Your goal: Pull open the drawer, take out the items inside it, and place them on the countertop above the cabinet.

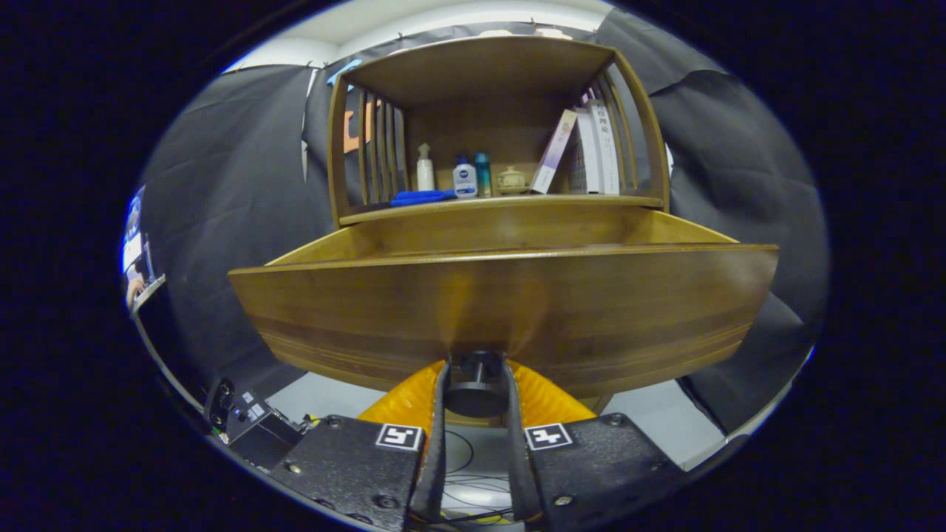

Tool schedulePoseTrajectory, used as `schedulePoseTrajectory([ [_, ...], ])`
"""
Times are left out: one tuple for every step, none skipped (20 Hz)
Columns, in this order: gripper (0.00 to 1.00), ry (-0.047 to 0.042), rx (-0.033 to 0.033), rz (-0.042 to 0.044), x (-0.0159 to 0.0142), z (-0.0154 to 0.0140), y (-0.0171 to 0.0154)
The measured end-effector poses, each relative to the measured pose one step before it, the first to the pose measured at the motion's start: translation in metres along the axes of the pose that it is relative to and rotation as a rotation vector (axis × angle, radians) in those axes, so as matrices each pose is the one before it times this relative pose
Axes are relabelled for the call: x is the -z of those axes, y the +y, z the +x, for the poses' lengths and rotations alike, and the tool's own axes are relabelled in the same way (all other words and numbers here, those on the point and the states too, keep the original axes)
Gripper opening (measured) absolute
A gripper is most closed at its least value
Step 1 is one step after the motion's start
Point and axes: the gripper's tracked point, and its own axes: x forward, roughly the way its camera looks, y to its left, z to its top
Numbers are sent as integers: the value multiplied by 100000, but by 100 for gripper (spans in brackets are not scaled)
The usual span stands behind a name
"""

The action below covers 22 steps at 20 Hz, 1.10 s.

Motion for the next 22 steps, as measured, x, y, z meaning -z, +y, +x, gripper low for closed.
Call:
schedulePoseTrajectory([
  [41, 4090, -1532, 136, 96, -131, 53],
  [43, 3227, -1831, 1533, -45, -348, -24],
  [44, 1970, -1348, 2453, -226, -591, -20],
  [45, 317, -1037, 1649, -482, -706, 2],
  [47, -813, -909, 185, -780, -879, 149],
  [48, -1118, -971, -1166, -773, -926, 339],
  [48, -750, -1412, -1849, -917, -1022, 493],
  [48, -1131, -2649, -2387, -1173, -793, 813],
  [50, -859, -1391, -2671, -1307, -564, 604],
  [56, -496, -1630, -2586, -1280, -251, 496],
  [61, -507, -1578, -1712, -1380, -14, 401],
  [62, -300, -1450, -608, -1312, 108, 252],
  [63, 89, -556, 134, -1111, 359, 48],
  [63, 997, -739, -282, -866, 652, -53],
  [66, 1845, -134, -670, -699, 792, -324],
  [70, 2445, -738, -274, -466, 899, -288],
  [70, 3094, -777, -299, -333, 875, -212],
  [74, 2294, -921, -210, -441, 795, -328],
  [79, 2911, 321, -554, -234, 801, -479],
  [80, 2246, 706, -164, -371, 705, -651],
  [80, 2930, 1270, 75, -181, 818, -675],
  [80, 3122, 1213, 551, -264, 845, -648],
])
